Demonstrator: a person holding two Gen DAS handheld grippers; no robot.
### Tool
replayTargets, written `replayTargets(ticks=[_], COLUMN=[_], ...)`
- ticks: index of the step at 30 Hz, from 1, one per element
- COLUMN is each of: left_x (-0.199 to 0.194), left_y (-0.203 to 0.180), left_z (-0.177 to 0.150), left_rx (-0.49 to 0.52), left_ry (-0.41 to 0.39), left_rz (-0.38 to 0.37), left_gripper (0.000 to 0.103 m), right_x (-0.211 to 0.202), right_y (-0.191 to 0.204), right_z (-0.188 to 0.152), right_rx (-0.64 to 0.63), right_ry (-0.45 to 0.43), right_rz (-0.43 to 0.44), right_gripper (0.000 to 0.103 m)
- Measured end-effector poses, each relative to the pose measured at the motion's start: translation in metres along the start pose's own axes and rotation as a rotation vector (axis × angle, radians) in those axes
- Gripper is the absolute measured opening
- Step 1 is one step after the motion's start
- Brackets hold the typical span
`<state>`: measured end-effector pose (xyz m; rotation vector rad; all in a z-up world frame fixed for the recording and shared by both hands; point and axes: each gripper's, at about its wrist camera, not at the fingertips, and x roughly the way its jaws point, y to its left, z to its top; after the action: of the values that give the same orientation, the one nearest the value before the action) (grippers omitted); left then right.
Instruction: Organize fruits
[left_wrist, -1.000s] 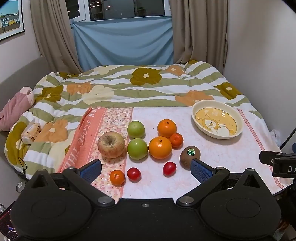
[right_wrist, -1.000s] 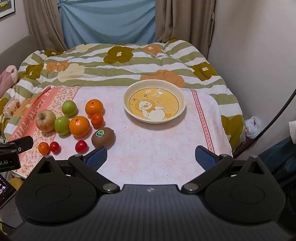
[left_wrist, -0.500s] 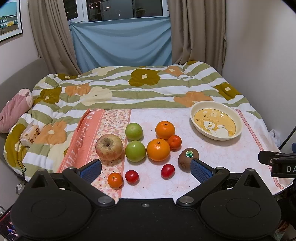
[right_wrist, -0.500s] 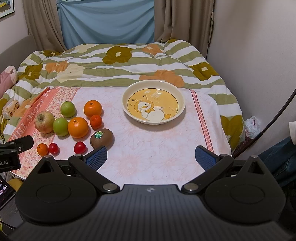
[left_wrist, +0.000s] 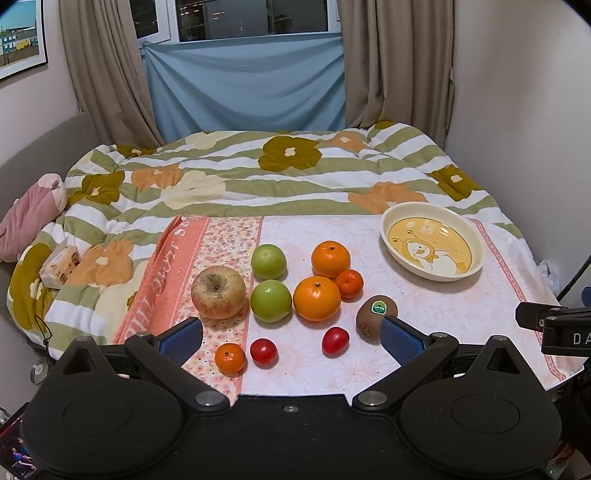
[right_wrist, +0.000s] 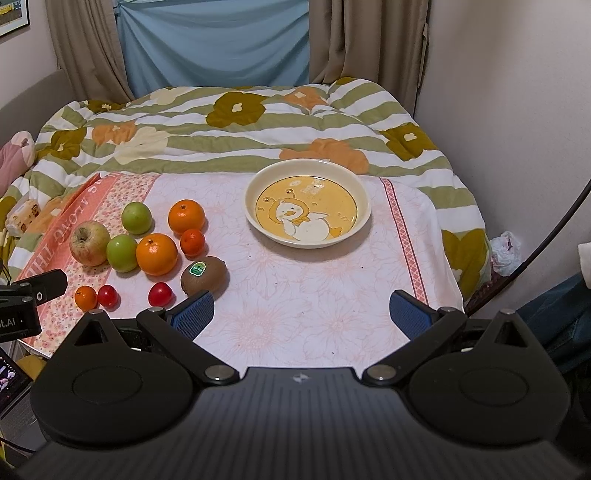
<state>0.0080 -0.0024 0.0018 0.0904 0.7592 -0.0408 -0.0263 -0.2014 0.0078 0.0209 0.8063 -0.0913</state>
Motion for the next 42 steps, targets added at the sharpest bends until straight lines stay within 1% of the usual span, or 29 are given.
replayTargets(ticks=[10,36,42], left_x=[-0.0004,-0.0022,-0.0023], left_y=[0.0013,0.0050,0.0053], left_z=[-0.0005,0.0002,0.0003], left_rx=[-0.001,-0.003,-0.003], left_ry=[-0.001,-0.006,-0.005], left_rz=[-0.001,-0.001,-0.001], left_gripper=[0.103,0.103,0.103], right_x=[0.0002,-0.0016,0.0025], right_y=[0.0033,-0.0025,0.0030], right_z=[0.0007,0.0018,0.0004], right_rx=[0.001,0.003,0.004], right_ry=[0.002,0.004,0.004], right_rz=[0.004,0.007,0.008], right_gripper=[0.103,0.103,0.103])
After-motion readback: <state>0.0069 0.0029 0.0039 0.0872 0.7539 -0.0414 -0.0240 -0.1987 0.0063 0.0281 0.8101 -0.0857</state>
